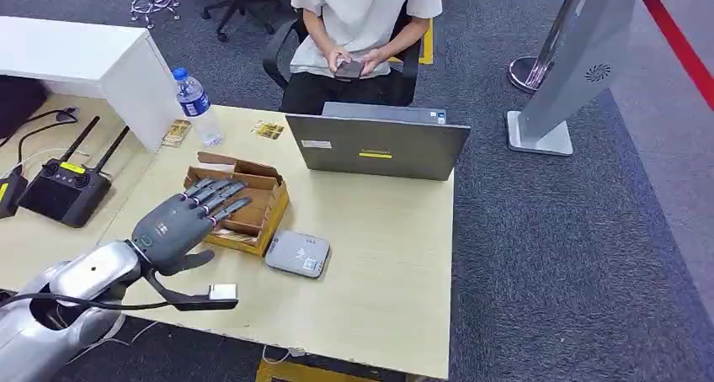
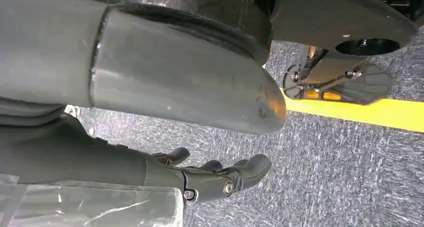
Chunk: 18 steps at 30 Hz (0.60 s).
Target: Pass the card to the sensor for recognition and then transmit it.
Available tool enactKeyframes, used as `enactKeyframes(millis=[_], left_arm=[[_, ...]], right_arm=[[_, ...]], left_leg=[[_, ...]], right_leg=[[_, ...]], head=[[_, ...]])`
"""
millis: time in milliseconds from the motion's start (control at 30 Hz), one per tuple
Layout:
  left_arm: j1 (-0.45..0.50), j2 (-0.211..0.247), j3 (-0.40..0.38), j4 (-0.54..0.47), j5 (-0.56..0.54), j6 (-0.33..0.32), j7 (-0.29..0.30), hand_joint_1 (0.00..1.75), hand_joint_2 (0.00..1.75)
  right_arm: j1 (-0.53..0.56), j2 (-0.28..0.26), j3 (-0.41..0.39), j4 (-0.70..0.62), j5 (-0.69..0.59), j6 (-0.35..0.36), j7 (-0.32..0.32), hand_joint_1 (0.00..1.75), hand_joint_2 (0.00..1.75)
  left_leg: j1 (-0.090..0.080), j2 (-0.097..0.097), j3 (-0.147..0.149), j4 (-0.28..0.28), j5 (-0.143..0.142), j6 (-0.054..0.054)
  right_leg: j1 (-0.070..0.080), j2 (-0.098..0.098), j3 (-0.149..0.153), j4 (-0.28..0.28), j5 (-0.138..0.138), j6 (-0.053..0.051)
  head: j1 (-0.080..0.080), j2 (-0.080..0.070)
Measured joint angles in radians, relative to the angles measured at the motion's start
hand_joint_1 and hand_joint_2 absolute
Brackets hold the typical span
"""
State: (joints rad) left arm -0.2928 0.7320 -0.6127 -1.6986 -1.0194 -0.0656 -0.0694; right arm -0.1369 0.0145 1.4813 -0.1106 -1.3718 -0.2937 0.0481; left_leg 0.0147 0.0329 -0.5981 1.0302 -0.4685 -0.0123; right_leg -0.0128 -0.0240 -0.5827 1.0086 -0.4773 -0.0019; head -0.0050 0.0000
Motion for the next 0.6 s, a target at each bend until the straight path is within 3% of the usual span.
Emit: enactKeyframes(millis=[100, 300, 600], left_arm=[[-0.025, -0.057, -0.003, 0.093, -0.046, 0.016, 0.041, 0.0, 1.75], [-0.062, -0.138, -0.011, 0.239, -0.045, 0.016, 0.048, 0.0, 1.75], [-0.062, -0.194, -0.014, 0.335, -0.041, 0.027, 0.035, 0.0, 1.75]], right_arm=[[-0.002, 0.0, 0.005, 0.0, 0.001, 0.0, 0.004, 0.0, 0.0], [-0.002, 0.0, 0.016, 0.0, 0.005, 0.0, 0.009, 0.0, 0.0], [-0.003, 0.0, 0.032, 0.0, 0.006, 0.0, 0.011, 0.0, 0.0]], left_leg=[[0.0, -0.001, 0.0, 0.0, 0.0, 0.0], [0.0, -0.001, 0.0, 0.0, 0.0, 0.0], [0.0, -0.001, 0.0, 0.0, 0.0, 0.0]], right_leg=[[0.0, -0.001, 0.0, 0.0, 0.0, 0.0], [0.0, 0.0, 0.0, 0.0, 0.0, 0.0], [0.0, 0.0, 0.0, 0.0, 0.0, 0.0]], head=[[0.0, 0.0], [0.0, 0.0], [0.0, 0.0]])
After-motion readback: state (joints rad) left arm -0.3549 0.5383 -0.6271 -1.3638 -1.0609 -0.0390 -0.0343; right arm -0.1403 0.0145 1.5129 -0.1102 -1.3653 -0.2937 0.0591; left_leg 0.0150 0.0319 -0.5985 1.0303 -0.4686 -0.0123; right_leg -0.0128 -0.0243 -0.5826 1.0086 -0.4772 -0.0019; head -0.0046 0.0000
